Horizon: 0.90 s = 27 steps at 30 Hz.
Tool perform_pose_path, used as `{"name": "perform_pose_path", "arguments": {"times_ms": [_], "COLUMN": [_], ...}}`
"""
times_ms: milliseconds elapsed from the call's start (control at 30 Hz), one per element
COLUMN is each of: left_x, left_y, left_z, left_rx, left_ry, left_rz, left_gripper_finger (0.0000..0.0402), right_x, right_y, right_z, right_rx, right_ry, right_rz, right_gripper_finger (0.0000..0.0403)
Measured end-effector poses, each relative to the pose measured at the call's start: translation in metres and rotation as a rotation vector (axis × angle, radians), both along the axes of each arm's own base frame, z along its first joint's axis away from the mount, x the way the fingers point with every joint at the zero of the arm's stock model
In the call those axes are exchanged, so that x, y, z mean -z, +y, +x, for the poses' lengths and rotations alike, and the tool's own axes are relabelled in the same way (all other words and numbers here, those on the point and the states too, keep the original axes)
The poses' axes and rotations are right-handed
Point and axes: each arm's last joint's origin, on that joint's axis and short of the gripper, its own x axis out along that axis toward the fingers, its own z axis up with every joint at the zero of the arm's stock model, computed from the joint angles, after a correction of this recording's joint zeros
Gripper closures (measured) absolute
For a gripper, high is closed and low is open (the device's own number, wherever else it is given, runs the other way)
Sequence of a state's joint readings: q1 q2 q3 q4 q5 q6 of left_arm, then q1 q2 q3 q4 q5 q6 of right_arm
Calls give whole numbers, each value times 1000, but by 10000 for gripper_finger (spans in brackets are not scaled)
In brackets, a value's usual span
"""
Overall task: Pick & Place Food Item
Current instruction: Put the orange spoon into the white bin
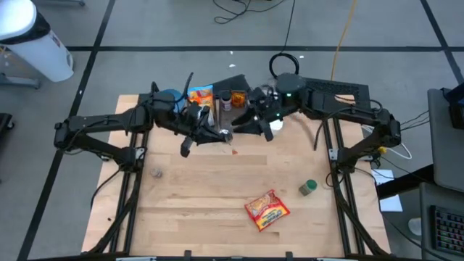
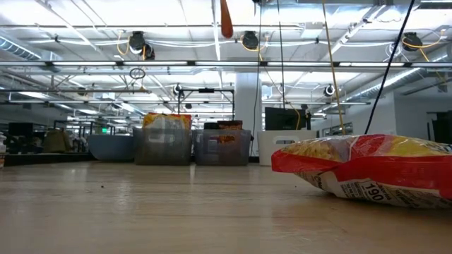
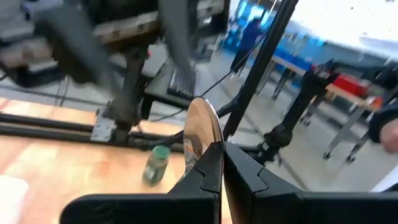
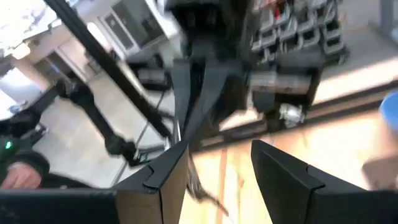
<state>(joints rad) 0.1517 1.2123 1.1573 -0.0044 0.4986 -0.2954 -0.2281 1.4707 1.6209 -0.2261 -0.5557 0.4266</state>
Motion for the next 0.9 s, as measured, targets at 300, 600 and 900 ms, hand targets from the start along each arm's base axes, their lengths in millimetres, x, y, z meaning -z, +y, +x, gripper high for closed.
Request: {"name": "perform_pose_path", "arguments": {"times_ms": [300,600,900], "left_x": [-21,-14,-16], "left_y": [7,8,11], "left_z": [11,27,27], "left_rx": [-4,38,28], "left_ry": [106,140,121], "left_rz": [104,93,94], "left_gripper_finger": [398,398,399], "right_x": [-18,-6,-1], "right_y": [-15,-6,-2], "right_z": [3,17,22], "right_rx": [13,-49,-67], "right_ry": [-6,30,46], "right_rz": [-46,-35,-41], "right_gripper_finger": [234,234,234]}}
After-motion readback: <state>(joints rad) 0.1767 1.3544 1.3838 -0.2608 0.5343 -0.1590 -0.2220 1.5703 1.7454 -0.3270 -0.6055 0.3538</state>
